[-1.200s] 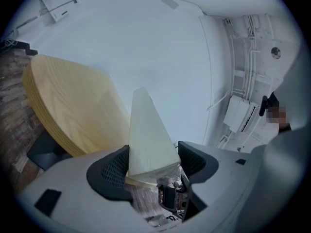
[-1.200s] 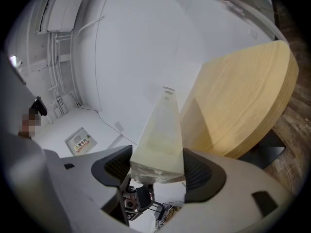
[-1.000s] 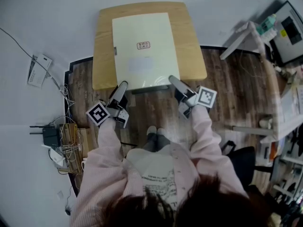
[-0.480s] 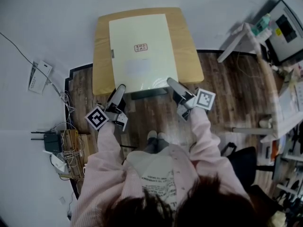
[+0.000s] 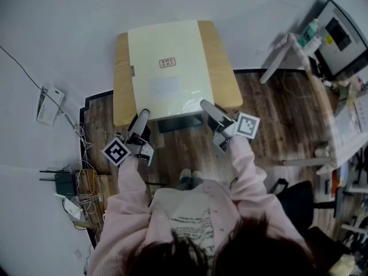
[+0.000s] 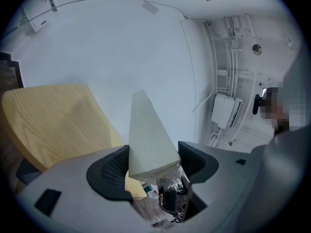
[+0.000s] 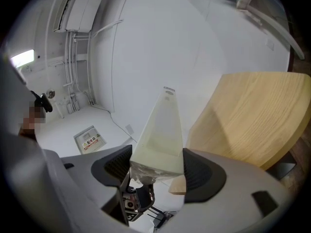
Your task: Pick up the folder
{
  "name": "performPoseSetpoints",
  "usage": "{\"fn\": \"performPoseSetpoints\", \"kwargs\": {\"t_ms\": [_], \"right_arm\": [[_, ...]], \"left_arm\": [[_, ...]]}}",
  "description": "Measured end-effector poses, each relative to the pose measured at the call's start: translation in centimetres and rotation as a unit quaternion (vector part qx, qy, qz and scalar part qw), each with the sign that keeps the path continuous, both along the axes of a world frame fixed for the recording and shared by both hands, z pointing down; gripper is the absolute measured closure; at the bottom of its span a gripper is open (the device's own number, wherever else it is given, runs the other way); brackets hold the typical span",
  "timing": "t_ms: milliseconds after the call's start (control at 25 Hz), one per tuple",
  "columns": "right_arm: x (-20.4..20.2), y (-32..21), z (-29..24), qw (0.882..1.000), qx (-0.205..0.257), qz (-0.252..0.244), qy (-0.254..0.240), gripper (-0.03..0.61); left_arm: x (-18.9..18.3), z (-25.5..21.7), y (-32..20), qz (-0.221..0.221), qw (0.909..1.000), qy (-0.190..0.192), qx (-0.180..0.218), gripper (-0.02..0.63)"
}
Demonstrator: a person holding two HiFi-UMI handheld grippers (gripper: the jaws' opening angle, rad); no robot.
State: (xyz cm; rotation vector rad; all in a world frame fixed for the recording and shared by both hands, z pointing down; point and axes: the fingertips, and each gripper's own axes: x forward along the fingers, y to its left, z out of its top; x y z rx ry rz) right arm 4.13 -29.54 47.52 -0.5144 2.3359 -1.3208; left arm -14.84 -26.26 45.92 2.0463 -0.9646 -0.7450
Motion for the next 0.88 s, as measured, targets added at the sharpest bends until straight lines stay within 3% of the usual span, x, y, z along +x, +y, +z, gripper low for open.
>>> {"fn": "performPoseSetpoints", "kwargs": {"t_ms": [880], "right_arm": [[-0.2, 0.6, -6.2, 0.997, 0.073, -0.006, 0.003, 0.253]], "left_arm": [[-0.3, -6.9, 0.8, -0.004, 0.9967, -0.014, 0.08, 0.287]]}}
